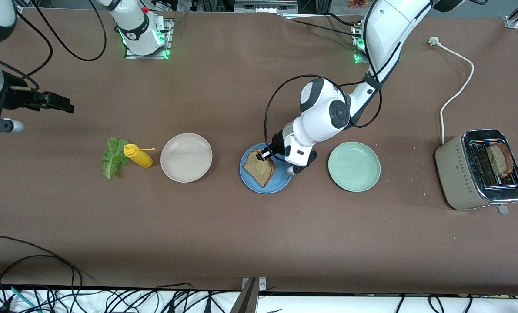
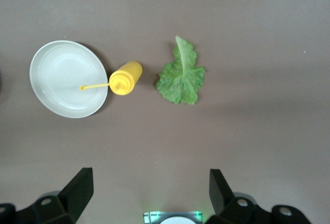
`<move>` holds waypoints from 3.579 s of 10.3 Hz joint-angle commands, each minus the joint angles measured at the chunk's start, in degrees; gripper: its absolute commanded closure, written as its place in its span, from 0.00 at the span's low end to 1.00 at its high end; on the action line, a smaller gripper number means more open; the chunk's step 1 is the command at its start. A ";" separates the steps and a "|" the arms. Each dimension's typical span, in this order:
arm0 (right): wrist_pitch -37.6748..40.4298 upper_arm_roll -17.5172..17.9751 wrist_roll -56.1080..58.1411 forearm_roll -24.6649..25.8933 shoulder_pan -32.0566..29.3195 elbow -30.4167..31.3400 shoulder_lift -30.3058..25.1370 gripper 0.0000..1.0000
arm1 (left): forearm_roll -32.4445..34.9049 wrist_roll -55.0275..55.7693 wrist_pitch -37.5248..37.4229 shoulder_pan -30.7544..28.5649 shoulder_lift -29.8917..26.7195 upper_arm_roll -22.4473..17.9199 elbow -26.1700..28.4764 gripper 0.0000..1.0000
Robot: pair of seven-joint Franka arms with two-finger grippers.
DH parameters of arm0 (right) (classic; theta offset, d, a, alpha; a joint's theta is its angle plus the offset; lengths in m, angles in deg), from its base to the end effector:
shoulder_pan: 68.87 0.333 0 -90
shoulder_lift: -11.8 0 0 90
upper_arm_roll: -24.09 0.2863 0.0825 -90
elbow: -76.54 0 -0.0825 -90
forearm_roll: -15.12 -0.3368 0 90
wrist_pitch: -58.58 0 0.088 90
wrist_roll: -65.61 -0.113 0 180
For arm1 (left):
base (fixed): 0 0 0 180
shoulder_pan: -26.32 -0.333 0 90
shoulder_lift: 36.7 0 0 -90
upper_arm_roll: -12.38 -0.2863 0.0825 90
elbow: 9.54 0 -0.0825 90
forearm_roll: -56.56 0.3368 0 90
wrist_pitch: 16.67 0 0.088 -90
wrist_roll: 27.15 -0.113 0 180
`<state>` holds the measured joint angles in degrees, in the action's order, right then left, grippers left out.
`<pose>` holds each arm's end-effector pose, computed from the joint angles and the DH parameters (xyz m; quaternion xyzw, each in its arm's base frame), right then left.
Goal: Make sandwich in blue plate with both arms
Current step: 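Lower the bread onto the blue plate and open the left gripper, then raise the left gripper back toward the toaster while the right gripper reaches the lettuce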
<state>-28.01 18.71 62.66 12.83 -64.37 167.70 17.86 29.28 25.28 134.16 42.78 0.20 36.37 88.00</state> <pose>0.5224 -0.0012 0.5215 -0.9950 0.0341 0.0926 0.0133 0.5263 -0.3877 0.2773 0.8950 0.3334 -0.0873 0.2834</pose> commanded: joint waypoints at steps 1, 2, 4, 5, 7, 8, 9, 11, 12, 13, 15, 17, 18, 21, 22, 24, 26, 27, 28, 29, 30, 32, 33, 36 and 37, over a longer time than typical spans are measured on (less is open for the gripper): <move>-2.35 0.19 1.01 3.43 0.25 -0.46 0.36 0.00 | -1.63 -1.45 0.77 0.67 1.51 -0.34 -1.12 1.00; -2.36 0.19 1.19 3.43 0.25 -0.37 0.36 0.00 | -1.54 -1.45 0.77 0.58 1.51 -0.42 -1.12 1.00; -2.45 0.11 1.28 3.61 0.25 -0.37 0.36 0.00 | -1.63 -1.45 0.77 0.58 1.60 -0.34 -1.12 1.00; -2.45 0.19 1.28 3.61 0.25 -0.37 0.36 0.00 | -1.63 -1.45 0.77 0.50 1.60 -0.34 -1.04 0.96; -2.36 0.11 1.37 4.22 0.25 -0.37 0.36 0.00 | -1.72 -1.45 0.69 0.50 1.60 -0.43 -0.95 0.68; -2.36 0.11 1.37 4.23 0.25 -0.37 0.36 0.00 | -1.72 -1.28 0.69 0.50 1.60 -0.43 -0.86 0.39; -2.36 0.19 1.72 4.23 0.25 -0.37 0.36 0.00 | -1.63 -1.36 0.69 0.50 1.69 -0.43 -0.86 0.07; -2.10 0.11 1.72 4.14 0.25 -0.46 0.36 0.00 | -1.54 -1.36 0.25 0.32 1.69 -0.43 -0.60 0.00; -2.10 0.11 1.72 4.14 0.25 -0.46 0.36 0.00 | -1.45 -1.36 0.07 0.15 1.69 -0.51 -0.42 0.00; -2.01 0.11 1.72 4.14 0.25 -0.46 0.36 0.00 | -1.45 -1.36 -1.67 -0.12 1.51 -0.51 -0.42 0.00; -2.10 0.11 1.72 4.05 0.25 -0.46 0.36 0.00 | -1.45 -1.36 -5.63 -0.73 1.25 -0.78 -0.60 0.00; -2.10 0.02 1.72 4.05 0.16 -0.37 0.45 0.00 | 0.03 -1.19 -8.79 -1.00 1.25 -0.86 -0.68 0.00; -2.10 0.02 1.72 4.05 0.16 -0.37 0.45 0.00 | 1.69 -1.19 -11.07 -1.17 1.33 -0.87 -0.69 0.00; -2.10 -0.07 1.81 4.14 -0.02 -0.37 0.45 0.00 | 4.34 -1.10 -14.50 -1.35 1.16 -0.95 -0.86 0.00; -2.10 -0.07 1.81 4.14 -0.11 -0.37 0.45 0.00 | 5.48 -1.01 -16.52 -1.78 1.07 -0.95 -0.86 0.00; -2.18 -0.07 2.59 4.05 -0.19 -0.37 0.54 0.00 | 5.93 -0.84 -18.55 -3.19 0.02 -0.95 -0.95 0.00; -2.18 -0.07 3.21 3.96 -0.28 -0.37 0.54 0.00 | 6.02 -0.75 -22.75 -4.77 -2.87 -0.95 -1.04 0.00; -2.19 -0.07 3.21 3.96 -0.28 -0.37 0.54 0.00 | 6.02 -0.66 -24.69 -5.04 -4.28 -1.39 -1.04 0.00; -2.27 -0.16 3.30 4.05 -0.28 -0.37 0.54 0.00 | 6.28 -0.66 -26.37 -5.04 -5.59 -2.52 -1.04 0.00; -2.36 -0.07 3.30 4.14 -0.28 -0.37 0.54 0.00 | 8.46 -0.66 -27.78 -5.13 -7.44 -3.67 -1.21 0.00; -2.36 -0.16 3.48 4.14 -0.37 -0.37 0.54 0.00 | 10.04 -0.66 -29.36 -5.56 -8.85 -4.46 -1.21 0.00; -2.54 -0.42 6.19 4.31 -0.54 -0.37 0.98 0.00 | 15.21 -0.75 -33.65 -8.28 -11.75 -4.73 -1.30 0.00; -2.97 -0.60 7.16 4.31 -0.63 -0.37 1.07 0.00 | 19.42 -0.75 -36.38 -9.08 -13.33 -4.73 -1.30 0.00; -4.90 -1.04 12.96 4.05 -2.65 -0.20 2.29 0.00 | 26.64 -1.27 -43.59 -11.62 -17.02 -5.00 -2.18 0.00; -6.13 -1.12 13.23 3.96 -2.83 0.76 2.30 0.00 | 29.19 -1.62 -45.96 -13.37 -18.25 -4.91 -2.61 0.00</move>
<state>-32.19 17.51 73.27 16.43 -65.98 167.63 19.63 53.15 24.92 93.26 31.89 -14.66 31.43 85.78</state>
